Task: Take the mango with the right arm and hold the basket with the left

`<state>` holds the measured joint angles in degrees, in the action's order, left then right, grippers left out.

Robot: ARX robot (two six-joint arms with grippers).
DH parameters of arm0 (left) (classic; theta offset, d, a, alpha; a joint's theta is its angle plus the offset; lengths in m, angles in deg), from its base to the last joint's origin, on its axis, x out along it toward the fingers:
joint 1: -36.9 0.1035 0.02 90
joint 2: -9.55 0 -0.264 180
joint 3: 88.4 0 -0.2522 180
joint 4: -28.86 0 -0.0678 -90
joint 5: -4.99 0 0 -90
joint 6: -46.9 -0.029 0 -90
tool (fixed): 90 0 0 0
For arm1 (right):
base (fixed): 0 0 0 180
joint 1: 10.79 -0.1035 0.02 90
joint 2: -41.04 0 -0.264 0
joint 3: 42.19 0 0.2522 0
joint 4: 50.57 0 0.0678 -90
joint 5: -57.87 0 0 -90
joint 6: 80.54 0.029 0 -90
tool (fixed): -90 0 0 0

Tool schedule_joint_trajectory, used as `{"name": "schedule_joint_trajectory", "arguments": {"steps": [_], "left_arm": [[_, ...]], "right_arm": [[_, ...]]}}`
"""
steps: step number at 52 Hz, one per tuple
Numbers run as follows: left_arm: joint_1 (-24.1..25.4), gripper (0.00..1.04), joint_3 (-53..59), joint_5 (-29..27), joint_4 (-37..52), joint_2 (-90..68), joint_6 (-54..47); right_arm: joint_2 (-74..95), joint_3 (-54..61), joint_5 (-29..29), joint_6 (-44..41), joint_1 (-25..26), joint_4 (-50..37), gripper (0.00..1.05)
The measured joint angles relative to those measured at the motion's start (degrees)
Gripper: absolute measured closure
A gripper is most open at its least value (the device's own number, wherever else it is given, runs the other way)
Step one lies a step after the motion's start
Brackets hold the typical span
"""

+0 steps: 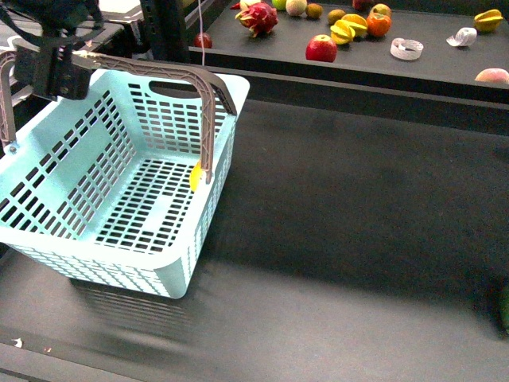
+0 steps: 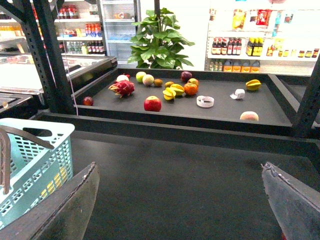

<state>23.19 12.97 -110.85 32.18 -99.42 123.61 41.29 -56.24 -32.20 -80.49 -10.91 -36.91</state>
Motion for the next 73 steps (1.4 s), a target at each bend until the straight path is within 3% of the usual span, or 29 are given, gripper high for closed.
{"name": "schedule_joint_trajectory", "arguments": {"steps": [13, 25, 47, 48, 52, 55, 61, 71, 72, 73], "left_arm": [[6.75, 0.06, 17.66, -0.04, 8.55, 15.06, -11.80], [13.33, 0.06, 28.87, -0.96, 6.49, 28.55, -19.15], [14.12, 0.06, 29.97, -0.63, 6.32, 29.99, -21.27], [14.51, 0.08, 30.49, 1.66, 7.87, 29.70, -22.86], [16.57, 0.23, 37.70, 19.93, 26.69, 29.35, -39.41], [16.66, 0.34, 41.92, 26.62, 34.82, 30.49, -51.93], [14.05, 0.57, 47.17, 26.05, 38.10, 35.93, -69.22], [13.70, 0.93, 53.22, 25.99, 36.98, 42.69, -74.88], [13.70, 1.00, 54.23, 25.94, 36.44, 44.22, -75.19], [13.70, 1.01, 54.75, 25.92, 36.13, 45.05, -75.19]], "right_arm": [[0.00, 0.00, 0.00, 0.00, 0.00, 0.00, 0.08], [0.00, 0.00, 0.00, 0.00, 0.00, 0.00, 0.08], [-0.02, 0.00, 0.00, 0.00, 0.00, 0.00, 0.08], [-0.02, 0.00, 0.00, 0.00, 0.00, 0.02, 0.08], [-0.02, 0.00, 0.00, 0.02, 0.00, 0.00, 0.08], [0.00, 0.00, 0.02, 0.02, 0.00, 0.02, 0.08], [-0.02, 0.00, 0.00, 0.00, 0.00, 0.00, 0.08], [-0.02, 0.00, 0.00, 0.00, 0.00, 0.00, 0.08], [-0.02, 0.00, 0.00, 0.00, 0.00, 0.00, 0.08], [-0.02, 0.00, 0.00, 0.00, 0.00, 0.00, 0.08]]}}
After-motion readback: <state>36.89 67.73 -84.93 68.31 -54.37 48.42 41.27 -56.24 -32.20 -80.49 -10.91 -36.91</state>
